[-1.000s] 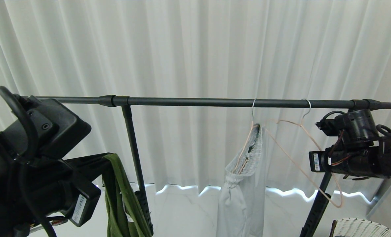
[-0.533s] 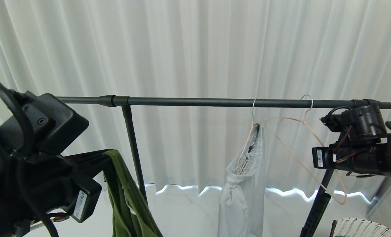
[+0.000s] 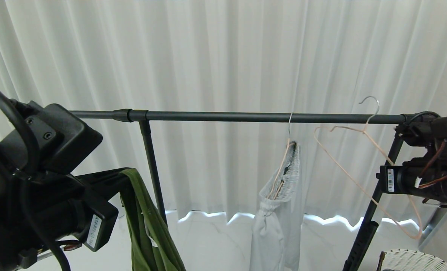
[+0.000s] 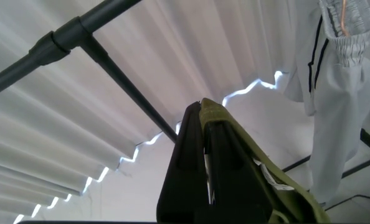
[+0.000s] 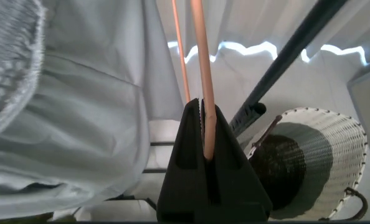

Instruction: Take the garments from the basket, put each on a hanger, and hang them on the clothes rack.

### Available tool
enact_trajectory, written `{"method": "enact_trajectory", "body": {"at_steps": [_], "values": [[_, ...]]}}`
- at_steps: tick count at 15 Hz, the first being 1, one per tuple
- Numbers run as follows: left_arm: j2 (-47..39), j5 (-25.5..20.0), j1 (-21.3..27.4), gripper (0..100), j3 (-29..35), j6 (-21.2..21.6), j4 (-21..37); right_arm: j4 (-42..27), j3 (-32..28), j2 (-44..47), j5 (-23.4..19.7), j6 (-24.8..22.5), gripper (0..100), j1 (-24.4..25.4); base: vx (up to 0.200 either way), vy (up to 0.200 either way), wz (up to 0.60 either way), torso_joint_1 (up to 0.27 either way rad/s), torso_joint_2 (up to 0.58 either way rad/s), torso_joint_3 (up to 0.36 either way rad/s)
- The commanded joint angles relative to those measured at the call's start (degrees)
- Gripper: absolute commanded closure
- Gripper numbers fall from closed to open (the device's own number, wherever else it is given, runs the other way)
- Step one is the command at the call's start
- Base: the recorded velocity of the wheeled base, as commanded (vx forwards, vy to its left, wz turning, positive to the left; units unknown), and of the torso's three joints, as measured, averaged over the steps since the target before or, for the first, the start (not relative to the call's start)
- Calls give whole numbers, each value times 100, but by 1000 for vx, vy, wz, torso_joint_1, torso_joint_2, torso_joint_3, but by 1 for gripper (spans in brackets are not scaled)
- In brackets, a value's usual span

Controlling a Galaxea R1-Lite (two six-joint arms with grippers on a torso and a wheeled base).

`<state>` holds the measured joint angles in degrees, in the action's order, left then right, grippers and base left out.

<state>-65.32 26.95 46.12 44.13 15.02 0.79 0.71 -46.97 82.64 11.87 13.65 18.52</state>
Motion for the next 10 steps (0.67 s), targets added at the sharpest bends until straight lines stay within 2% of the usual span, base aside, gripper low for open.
{"method": "enact_trajectory", "body": {"at_steps": [1, 7, 10], "values": [[1, 3, 3, 100, 17, 1, 0, -18, 171, -582, -1, -3, 100, 73, -200, 0, 0, 2, 7, 2], [-16, 3, 3, 100, 8, 124, -132, -299, 689, -1180, -1, -47, 100, 126, -200, 0, 0, 1, 3, 2], [-16, 3, 3, 100, -36, 124, -132, -308, 1041, -1558, -1, -56, 100, 346, -200, 0, 0, 2, 7, -2]]}}
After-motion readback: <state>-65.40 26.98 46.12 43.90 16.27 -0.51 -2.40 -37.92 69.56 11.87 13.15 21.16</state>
